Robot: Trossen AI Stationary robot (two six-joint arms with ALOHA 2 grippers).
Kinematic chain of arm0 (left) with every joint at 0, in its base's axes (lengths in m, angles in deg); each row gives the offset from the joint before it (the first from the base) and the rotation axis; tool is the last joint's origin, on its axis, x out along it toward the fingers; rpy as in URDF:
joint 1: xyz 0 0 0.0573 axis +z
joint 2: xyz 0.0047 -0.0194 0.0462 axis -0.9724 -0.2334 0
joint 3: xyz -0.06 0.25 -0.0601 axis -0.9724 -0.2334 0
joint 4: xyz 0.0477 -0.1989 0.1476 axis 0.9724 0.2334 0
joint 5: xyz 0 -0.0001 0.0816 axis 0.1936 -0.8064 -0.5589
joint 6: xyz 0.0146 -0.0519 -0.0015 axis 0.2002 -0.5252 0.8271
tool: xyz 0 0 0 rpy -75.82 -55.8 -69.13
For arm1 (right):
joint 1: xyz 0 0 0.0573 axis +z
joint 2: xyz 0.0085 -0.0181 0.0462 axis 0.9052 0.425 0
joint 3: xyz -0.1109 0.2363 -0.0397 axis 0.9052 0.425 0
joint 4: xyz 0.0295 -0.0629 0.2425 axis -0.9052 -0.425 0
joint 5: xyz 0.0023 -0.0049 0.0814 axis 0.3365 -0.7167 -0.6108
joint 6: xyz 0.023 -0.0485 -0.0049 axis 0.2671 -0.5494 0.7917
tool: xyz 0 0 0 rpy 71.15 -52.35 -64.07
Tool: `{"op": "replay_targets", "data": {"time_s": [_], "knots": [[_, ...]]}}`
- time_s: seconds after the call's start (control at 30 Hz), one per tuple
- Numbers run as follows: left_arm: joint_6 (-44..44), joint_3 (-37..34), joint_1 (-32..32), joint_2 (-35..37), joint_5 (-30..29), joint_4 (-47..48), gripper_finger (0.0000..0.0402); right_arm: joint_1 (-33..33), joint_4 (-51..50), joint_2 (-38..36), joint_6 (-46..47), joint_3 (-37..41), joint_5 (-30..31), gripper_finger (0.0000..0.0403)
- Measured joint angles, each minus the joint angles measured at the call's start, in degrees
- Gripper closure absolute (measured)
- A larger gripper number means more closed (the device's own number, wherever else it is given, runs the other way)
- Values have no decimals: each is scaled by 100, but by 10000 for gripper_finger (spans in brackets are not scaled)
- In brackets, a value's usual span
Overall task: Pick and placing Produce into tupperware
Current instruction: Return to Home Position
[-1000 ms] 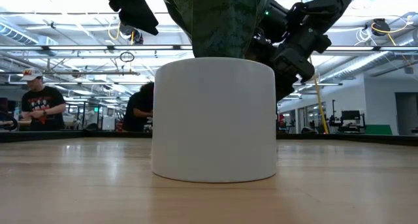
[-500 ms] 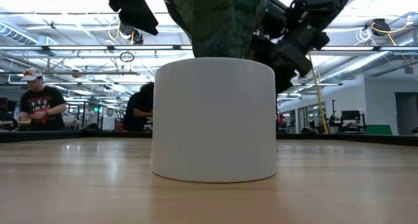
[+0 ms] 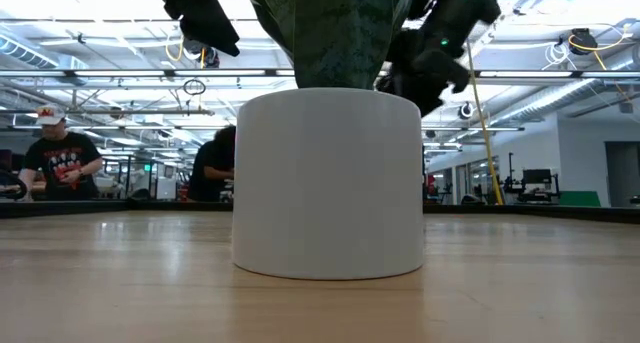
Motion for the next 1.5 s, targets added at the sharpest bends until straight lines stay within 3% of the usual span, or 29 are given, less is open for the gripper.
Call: {"op": "replay_targets", "data": {"time_s": [0.33,0.83,1.0,1.33,1.5], "knots": [[390,0,12,0,-2,27,158,-33,-1241,-690,25,-159,1153,202],[601,-16,509,3,167,185,158,-306,-1763,-2761,674,110,1175,202],[635,-419,573,355,448,-229,158,-305,-1207,-3594,787,889,1165,202],[252,-2435,877,2032,366,-1773,158,-310,984,-5078,1127,2901,1134,202],[134,-3268,887,2434,773,-2590,158,-313,1859,-5424,1250,3561,698,202]]}}
